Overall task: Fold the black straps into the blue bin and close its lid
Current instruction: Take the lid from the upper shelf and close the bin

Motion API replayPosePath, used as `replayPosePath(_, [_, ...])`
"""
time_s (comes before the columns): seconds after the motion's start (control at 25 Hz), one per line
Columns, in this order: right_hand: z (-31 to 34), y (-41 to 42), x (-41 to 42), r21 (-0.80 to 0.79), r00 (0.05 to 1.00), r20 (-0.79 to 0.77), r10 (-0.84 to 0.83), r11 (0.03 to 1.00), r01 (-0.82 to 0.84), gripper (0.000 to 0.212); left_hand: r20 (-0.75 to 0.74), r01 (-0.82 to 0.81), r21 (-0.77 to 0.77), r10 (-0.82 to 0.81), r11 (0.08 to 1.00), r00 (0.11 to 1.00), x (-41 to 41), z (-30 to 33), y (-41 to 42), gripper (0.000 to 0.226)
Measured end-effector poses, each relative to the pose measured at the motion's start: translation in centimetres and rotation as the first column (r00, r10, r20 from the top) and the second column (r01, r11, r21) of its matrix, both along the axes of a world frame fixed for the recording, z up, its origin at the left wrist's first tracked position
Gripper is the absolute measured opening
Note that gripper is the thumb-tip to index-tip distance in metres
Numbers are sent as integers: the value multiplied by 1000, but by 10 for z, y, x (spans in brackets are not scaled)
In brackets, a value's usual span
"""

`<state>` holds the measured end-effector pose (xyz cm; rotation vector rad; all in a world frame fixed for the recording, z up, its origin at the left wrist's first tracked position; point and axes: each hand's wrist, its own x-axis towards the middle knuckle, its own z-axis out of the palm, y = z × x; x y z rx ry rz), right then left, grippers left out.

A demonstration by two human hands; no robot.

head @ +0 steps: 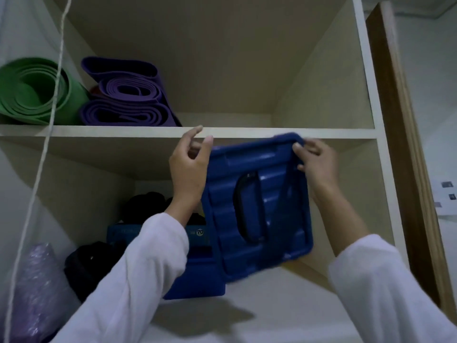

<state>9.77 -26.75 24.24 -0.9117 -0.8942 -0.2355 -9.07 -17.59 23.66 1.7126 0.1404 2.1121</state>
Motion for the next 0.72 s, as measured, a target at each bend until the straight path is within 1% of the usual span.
replayPosePath(0.04, [-13,11,7,-79,1000,14,-20,997,21,15,-122,30,-24,-33,999,992,1,-8,7,30])
replayPosePath(0.08, [-25,21,11,-155,999,37,-38,987,43,13,-276,59,-61,-73,996,958,1,-16,12,34])
replayPosePath(0.12, [-38,31,14,-223,997,62,-45,973,57,11,-446,57,-107,-99,993,890,3,-25,16,38])
replayPosePath(0.16, [-49,40,16,-282,995,87,-48,957,71,10,-605,7,-134,-87,991,791,5,-33,20,42])
replayPosePath(0.2, [-58,48,17,-327,992,116,-52,941,88,9,-732,-70,-119,-40,990,680,9,-41,24,46])
replayPosePath(0.24, [-65,56,16,-356,988,141,-57,929,104,10,-814,-137,-78,17,988,581,13,-49,29,49])
replayPosePath(0.28, [-70,61,14,-365,985,163,-60,924,116,13,-853,-169,-37,57,985,519,17,-55,32,48])
replayPosePath(0.32, [-72,66,11,-366,982,179,-59,923,122,14,-864,-178,-16,76,984,497,21,-60,36,45])
replayPosePath(0.36, [-73,70,7,-359,981,186,-50,926,115,15,-857,-179,-2,90,984,508,23,-63,40,39])
replayPosePath(0.4, [-71,75,4,-350,981,191,-39,931,105,17,-836,-188,11,112,982,536,25,-64,45,34])
replayPosePath(0.52, [-63,89,-5,-302,973,231,-26,948,97,22,-721,-244,8,175,970,670,26,-64,66,30])
replayPosePath(0.56, [-60,94,-5,-303,973,231,-1,950,73,24,-686,-264,8,198,964,701,26,-64,74,30])
replayPosePath(0.64, [-59,110,1,-376,969,243,45,925,51,31,-635,-319,-16,237,948,736,25,-69,95,28])
replayPosePath(0.72, [-65,128,11,-506,959,285,-1,850,150,45,-572,-355,-127,224,926,789,24,-77,122,27])
